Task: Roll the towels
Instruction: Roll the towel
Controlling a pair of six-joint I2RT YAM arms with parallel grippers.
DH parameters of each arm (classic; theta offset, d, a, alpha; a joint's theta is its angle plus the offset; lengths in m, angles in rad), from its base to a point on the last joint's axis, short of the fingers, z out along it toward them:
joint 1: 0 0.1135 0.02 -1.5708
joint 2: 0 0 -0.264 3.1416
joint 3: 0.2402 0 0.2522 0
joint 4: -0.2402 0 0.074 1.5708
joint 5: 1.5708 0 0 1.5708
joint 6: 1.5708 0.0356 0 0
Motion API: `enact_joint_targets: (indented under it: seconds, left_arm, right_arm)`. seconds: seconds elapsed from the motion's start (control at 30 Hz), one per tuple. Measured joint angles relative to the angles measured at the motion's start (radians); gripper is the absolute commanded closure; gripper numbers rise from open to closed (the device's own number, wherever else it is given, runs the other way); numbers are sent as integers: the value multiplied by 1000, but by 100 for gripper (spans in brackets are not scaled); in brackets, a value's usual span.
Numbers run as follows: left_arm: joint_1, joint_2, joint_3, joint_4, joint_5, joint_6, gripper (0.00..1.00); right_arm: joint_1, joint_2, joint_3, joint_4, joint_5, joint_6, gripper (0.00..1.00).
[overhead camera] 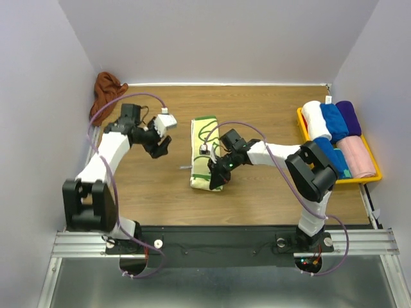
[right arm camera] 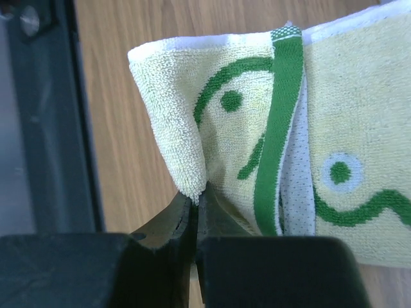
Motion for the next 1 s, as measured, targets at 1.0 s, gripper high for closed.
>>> enact_joint_targets:
  seconds: [1.0]
  left_arm:
    - [-949, -447, -779, 687, -591, 215, 20]
  right_arm:
    - [-81, 343, 159, -113, -420, 278, 99]
